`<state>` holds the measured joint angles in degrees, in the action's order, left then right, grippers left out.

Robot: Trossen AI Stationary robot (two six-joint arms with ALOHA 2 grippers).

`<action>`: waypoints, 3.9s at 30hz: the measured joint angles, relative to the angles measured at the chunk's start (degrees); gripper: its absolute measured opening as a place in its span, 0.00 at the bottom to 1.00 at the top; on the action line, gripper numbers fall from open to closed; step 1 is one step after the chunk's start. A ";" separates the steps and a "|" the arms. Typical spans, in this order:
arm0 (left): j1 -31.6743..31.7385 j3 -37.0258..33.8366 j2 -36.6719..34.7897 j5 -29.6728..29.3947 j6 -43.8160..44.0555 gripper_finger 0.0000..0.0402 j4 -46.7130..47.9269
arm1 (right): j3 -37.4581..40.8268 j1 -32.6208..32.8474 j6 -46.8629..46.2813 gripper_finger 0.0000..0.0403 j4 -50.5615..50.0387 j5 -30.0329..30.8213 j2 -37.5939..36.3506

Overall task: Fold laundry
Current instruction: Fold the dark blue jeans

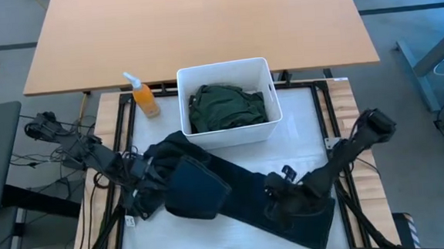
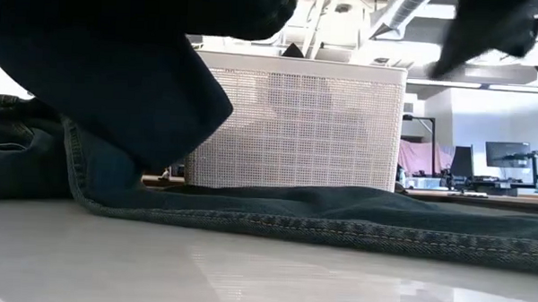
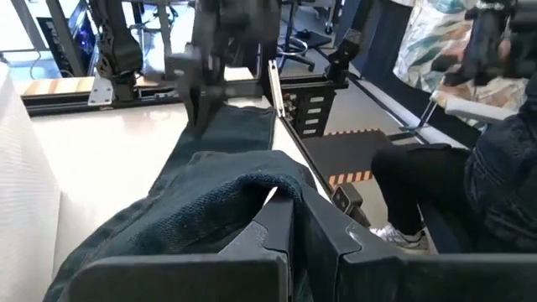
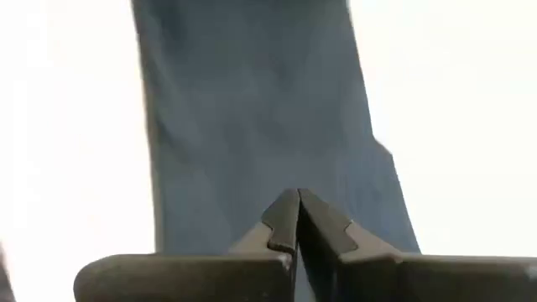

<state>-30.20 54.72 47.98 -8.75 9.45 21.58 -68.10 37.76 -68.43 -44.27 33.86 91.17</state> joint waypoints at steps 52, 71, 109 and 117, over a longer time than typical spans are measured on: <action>9.27 -0.02 32.34 8.25 -16.13 0.00 -44.96 | 8.99 12.30 20.35 0.04 37.90 -3.47 -18.62; 16.55 25.37 66.93 10.01 -12.16 0.00 -38.14 | 8.24 28.98 -35.06 0.04 4.64 -10.72 -10.79; 13.64 35.85 65.30 2.69 -9.62 0.39 21.21 | 8.26 14.39 -7.40 0.28 -9.96 -5.69 -12.93; 11.46 6.81 47.17 2.84 -0.34 0.39 -1.21 | 11.02 8.98 9.93 0.52 -6.78 -14.75 -13.45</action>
<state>-18.73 61.53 95.16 -5.92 9.11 20.37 -57.08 46.74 -58.49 -51.05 19.11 77.73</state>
